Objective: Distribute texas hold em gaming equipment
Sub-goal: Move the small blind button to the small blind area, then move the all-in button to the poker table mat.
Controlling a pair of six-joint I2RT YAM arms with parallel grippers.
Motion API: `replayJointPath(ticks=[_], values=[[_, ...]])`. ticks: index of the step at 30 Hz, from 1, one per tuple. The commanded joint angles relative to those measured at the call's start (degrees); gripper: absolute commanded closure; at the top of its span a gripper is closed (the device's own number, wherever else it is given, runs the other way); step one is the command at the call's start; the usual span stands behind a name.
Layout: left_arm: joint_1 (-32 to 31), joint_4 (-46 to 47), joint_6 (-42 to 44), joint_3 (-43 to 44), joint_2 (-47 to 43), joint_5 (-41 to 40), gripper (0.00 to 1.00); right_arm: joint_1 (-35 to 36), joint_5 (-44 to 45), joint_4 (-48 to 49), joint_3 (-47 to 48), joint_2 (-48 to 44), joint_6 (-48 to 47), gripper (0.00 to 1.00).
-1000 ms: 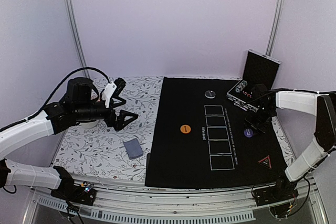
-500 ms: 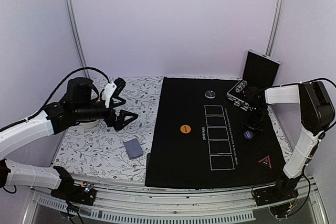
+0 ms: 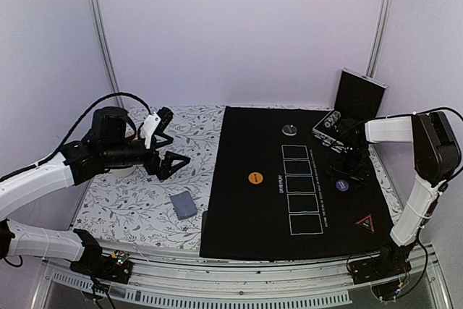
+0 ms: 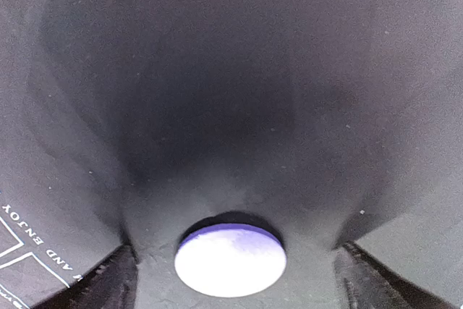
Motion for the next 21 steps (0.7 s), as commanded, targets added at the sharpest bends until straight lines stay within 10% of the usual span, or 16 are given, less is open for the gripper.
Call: replayJointPath(ticks=[1,21], values=[[-1.19,0.69,0.59,-0.78,-0.24,0.09,0.02,-0.28,3.63,-5.25,1.32,-2.87,-0.08,0.01],[-1.19,0.52,0.23,-0.62,-1.09,0.75,0.02,-1.06,-5.62,-15.7,-17.26,-23.09,14.65,0.01]])
